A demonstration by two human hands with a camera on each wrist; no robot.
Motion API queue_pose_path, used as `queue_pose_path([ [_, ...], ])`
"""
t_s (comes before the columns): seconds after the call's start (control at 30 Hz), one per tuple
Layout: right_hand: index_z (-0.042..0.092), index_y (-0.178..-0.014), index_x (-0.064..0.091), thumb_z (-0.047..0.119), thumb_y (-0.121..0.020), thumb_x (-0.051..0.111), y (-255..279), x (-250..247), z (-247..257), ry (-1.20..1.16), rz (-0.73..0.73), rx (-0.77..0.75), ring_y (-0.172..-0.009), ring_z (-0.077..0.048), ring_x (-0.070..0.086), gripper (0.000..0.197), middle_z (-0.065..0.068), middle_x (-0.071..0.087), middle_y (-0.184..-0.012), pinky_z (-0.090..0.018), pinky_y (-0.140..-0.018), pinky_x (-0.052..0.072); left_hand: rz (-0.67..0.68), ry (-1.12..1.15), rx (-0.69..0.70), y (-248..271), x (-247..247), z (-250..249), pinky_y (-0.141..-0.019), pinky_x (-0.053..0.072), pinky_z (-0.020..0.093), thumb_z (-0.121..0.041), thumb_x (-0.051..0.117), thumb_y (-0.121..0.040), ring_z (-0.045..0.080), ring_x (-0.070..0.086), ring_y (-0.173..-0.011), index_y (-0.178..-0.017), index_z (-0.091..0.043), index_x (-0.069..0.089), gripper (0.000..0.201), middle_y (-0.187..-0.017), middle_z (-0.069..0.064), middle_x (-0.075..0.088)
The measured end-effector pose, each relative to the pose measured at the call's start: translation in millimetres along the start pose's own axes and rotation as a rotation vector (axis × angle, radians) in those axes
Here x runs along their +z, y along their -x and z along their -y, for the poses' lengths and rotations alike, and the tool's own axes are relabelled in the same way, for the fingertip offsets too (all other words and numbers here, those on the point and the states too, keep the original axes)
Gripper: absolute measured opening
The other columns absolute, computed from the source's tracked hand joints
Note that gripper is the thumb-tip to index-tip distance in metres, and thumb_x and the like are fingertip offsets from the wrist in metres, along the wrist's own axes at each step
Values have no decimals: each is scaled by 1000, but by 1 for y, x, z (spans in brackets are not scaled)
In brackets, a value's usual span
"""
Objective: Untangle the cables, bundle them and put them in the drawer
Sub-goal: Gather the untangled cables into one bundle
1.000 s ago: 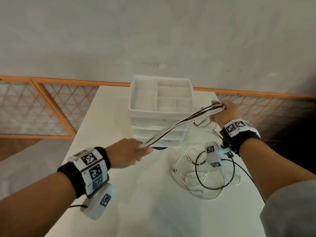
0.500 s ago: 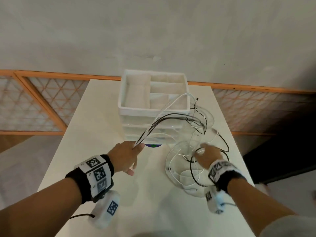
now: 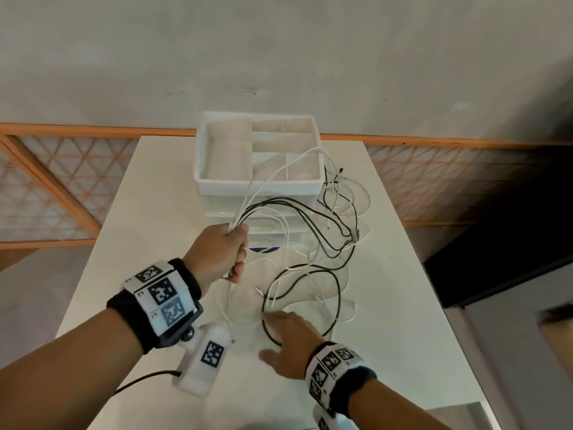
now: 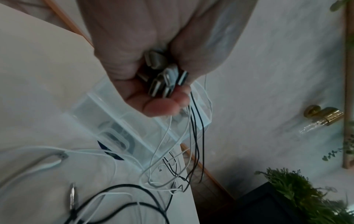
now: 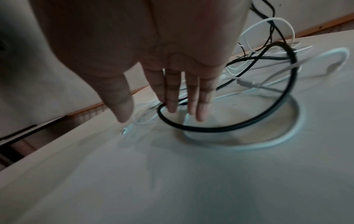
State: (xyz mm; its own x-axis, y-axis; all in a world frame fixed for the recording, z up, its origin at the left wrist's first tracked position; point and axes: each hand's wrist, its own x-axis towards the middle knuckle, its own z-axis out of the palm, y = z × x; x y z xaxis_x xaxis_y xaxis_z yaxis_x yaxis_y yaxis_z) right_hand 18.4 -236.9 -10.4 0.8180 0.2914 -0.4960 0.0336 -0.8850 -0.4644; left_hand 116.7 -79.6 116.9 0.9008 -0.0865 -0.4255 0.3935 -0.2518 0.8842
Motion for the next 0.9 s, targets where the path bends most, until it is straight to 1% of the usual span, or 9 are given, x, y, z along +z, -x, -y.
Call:
queue_pose_path([
  [0.1, 33, -130, 60, 42, -87, 58, 11, -2, 0, -111, -124, -29, -127, -13, 54, 44, 13, 59, -137, -31, -107, 43, -22, 18, -6, 4, -12, 3, -40, 45, 25, -24, 48, -103, 16, 46, -41, -81, -7, 53, 28, -45, -2, 44],
  [0.2, 34, -107, 69, 29, -87, 55, 7, -33, -22, -122, -478, 223, -105, -20, 65, 25, 9, 72, -111, -27, -85, 50, -57, 24, -28, 10, -26, 6, -43, 47, 27, -26, 51, -101, 15, 45, -41, -78, -10, 52, 29, -45, -3, 44],
  [0.27, 38, -126, 59, 23, -88, 50, 1, -59, -47, -140, -517, 436, -110, -27, 63, 42, 0, 68, -124, -32, -89, 49, -82, 45, -55, 15, -33, 6, -42, 43, 25, -30, 54, -100, 14, 41, -41, -74, -13, 48, 31, -47, -3, 41],
  [0.33, 45, -145, 37, 24, -89, 46, -7, -74, -70, -129, -389, 572, -117, -31, 57, 60, -6, 55, -137, -38, -94, 46, -88, 76, -78, 20, -36, 4, -38, 36, 22, -32, 58, -98, 12, 37, -41, -72, -16, 46, 32, -49, -4, 39],
  [0.4, 49, -146, 32, 30, -91, 42, -15, -77, -84, -130, -305, 610, -122, -33, 53, 59, -6, 46, -141, -42, -100, 43, -67, 85, -81, 25, -38, 2, -34, 31, 19, -32, 62, -95, 11, 36, -40, -72, -17, 49, 30, -53, -3, 39],
  [0.57, 13, -118, 65, 23, -95, 39, -26, -75, -87, -92, -304, 628, -116, -36, 58, 36, -15, 63, -126, -35, -91, 45, -39, 81, -69, 30, -42, -4, -32, 26, 16, -31, 63, -94, 12, 43, -40, -67, -16, 45, 36, -55, 0, 45],
  [0.73, 16, -69, 68, 35, -89, 60, -2, -113, -78, -409, -658, 589, -90, -31, 63, 29, -5, 69, -71, -29, -72, 43, -59, 133, -104, 26, -46, -5, -32, 27, 16, -31, 61, -96, 14, 44, -38, -68, -15, 42, 38, -54, 2, 43],
  [0.87, 27, -85, 74, 28, -84, 71, 22, -155, -47, -570, -929, 320, -59, -7, 68, 4, 3, 72, -61, -39, -79, 60, -60, 114, -190, 21, -36, 7, -32, 29, 17, -34, 56, -98, 16, 45, -39, -70, -13, 43, 38, -50, 2, 43],
  [0.9, 28, -96, 72, 24, -85, 71, 28, -165, -38, -619, -982, 246, -56, -6, 67, 12, 3, 73, -64, -40, -75, 61, -56, 111, -222, 20, -34, 12, -32, 29, 16, -34, 54, -99, 16, 45, -40, -71, -12, 43, 37, -51, 2, 43],
])
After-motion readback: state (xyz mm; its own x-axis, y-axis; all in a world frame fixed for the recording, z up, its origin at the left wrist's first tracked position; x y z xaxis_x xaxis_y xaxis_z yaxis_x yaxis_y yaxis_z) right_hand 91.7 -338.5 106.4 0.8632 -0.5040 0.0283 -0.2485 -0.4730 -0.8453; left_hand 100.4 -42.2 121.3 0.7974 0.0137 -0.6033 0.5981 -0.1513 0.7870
